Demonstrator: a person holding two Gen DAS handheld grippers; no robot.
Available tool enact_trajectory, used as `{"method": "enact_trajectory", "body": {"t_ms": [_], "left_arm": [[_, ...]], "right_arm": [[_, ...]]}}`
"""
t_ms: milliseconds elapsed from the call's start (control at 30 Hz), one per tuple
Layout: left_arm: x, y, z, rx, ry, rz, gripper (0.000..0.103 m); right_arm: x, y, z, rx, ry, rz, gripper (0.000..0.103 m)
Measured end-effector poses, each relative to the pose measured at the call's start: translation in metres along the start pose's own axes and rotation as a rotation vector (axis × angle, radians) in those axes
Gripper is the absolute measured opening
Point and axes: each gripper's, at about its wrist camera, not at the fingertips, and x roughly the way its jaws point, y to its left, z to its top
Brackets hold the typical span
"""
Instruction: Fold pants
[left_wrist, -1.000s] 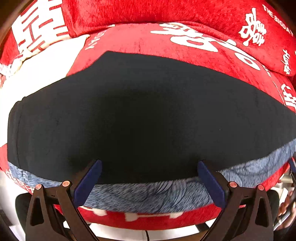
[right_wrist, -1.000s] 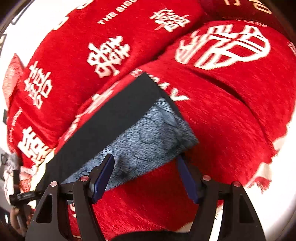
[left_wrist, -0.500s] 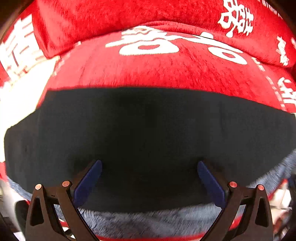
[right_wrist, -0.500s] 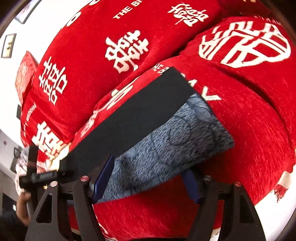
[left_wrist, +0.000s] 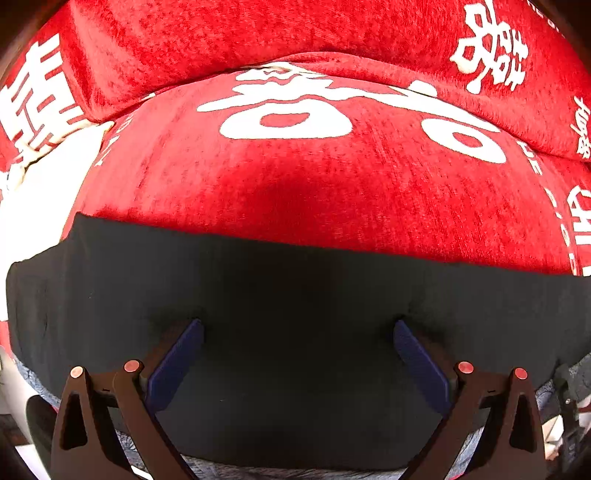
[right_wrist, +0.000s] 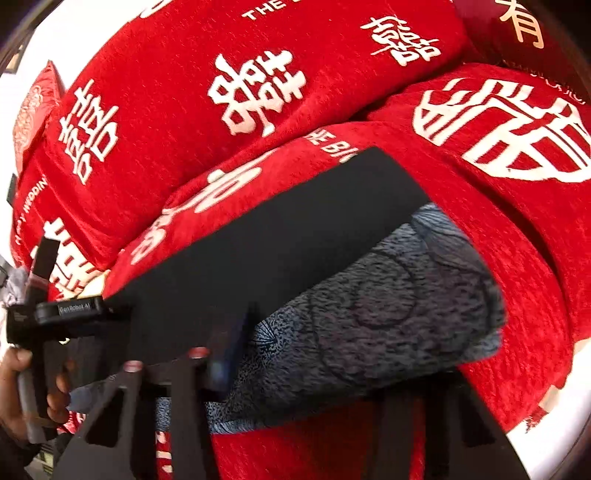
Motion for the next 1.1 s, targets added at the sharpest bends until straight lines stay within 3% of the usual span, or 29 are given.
{"method": "enact_trajectory", "body": {"t_ms": [67,167,333,533,700,800,933,1100], "left_arm": [[-0.002,-0.008,-0.008,0.042,-0.021,0.037,0.103],[-0.009,-0.014,-0.034,0.112,-0.026,0.025,0.103],[-0.011,-0.005,-0.055,0.108,-0.022,-0.039,0.103],[-0.008,-0.014,-0.051,0.159,-0.032,-0.016,0.103],[-0.016,-0.002,-0.046,0.159,0.018,-0.065,0.103],[-0.036,0.012,-0.055,0.169,-0.038,-0.09,0.103],[-0.056,0.064,-0.062,0.13,-0.104,-0.146,0.103],[-0.04,0.169,-0.06,-0.085,-0.051,-0.194,0.103]], "right_arm": [[0.001,-0.007,0.003,0.032,0.006,0.011,0.027],[-0.003,-0.007,0.008,0.048,-0.001,0.021,0.019],[-0.015,0.022,0.01,-0.062,-0.041,-0.061,0.015],[-0.045,0.084,0.016,-0.245,-0.129,-0.142,0.014],[-0.067,0.133,0.012,-0.347,-0.182,-0.151,0.014],[-0.078,0.166,0.001,-0.42,-0.207,-0.158,0.014],[-0.08,0.21,-0.021,-0.541,-0.222,-0.173,0.014],[-0.052,0.271,-0.061,-0.71,-0.204,-0.193,0.014]]}}
